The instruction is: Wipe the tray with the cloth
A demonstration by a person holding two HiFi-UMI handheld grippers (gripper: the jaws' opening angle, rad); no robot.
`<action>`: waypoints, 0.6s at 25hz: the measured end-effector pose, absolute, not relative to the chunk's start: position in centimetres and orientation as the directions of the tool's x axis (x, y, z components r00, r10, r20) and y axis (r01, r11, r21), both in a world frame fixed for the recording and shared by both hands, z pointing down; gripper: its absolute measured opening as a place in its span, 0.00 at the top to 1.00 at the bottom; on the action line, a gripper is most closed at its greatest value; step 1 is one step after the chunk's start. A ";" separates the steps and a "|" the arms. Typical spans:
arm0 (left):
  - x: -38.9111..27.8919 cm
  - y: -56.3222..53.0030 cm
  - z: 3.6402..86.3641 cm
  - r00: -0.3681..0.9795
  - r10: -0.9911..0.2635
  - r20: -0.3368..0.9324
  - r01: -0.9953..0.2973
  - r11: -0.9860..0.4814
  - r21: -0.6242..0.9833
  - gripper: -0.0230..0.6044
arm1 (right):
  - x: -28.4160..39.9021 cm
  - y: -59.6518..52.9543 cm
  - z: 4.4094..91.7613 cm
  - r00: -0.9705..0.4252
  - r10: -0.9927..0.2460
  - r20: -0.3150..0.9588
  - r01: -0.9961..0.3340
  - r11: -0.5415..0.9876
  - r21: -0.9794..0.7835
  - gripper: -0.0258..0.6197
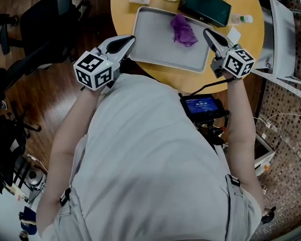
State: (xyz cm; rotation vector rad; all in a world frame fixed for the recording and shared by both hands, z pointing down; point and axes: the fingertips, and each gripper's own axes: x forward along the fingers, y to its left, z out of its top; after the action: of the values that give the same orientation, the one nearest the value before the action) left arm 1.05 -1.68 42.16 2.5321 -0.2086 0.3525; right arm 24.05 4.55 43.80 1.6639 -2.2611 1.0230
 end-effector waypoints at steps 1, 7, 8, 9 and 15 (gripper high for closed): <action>1.8 -1.7 41.7 0.955 -0.059 0.290 -0.206 -0.837 0.508 0.96 | 23.7 5.3 42.3 -0.369 -0.811 0.454 -0.894 0.177 -0.411 0.93; 6.0 -3.1 38.7 0.967 -0.033 0.251 -0.150 -0.874 0.462 0.96 | 22.4 7.7 36.6 -0.389 -0.868 0.307 -0.906 0.302 -0.295 0.94; 6.6 -3.4 38.3 0.969 -0.031 0.244 -0.142 -0.879 0.454 0.96 | 22.1 7.7 36.3 -0.393 -0.871 0.294 -0.907 0.316 -0.279 0.96; 7.1 -3.6 38.0 0.971 -0.027 0.238 -0.134 -0.884 0.447 0.96 | 21.8 7.7 36.1 -0.397 -0.873 0.284 -0.907 0.327 -0.265 0.96; 9.0 -3.1 37.9 0.974 0.010 0.228 -0.095 -0.892 0.443 0.96 | 21.9 8.2 36.1 -0.377 -0.884 0.275 -0.918 0.316 -0.242 0.96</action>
State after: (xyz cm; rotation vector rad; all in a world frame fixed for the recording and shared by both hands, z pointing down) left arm 9.03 -3.06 37.94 2.6550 -0.0603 0.3101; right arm 21.91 8.21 36.15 1.6988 -2.4724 0.5520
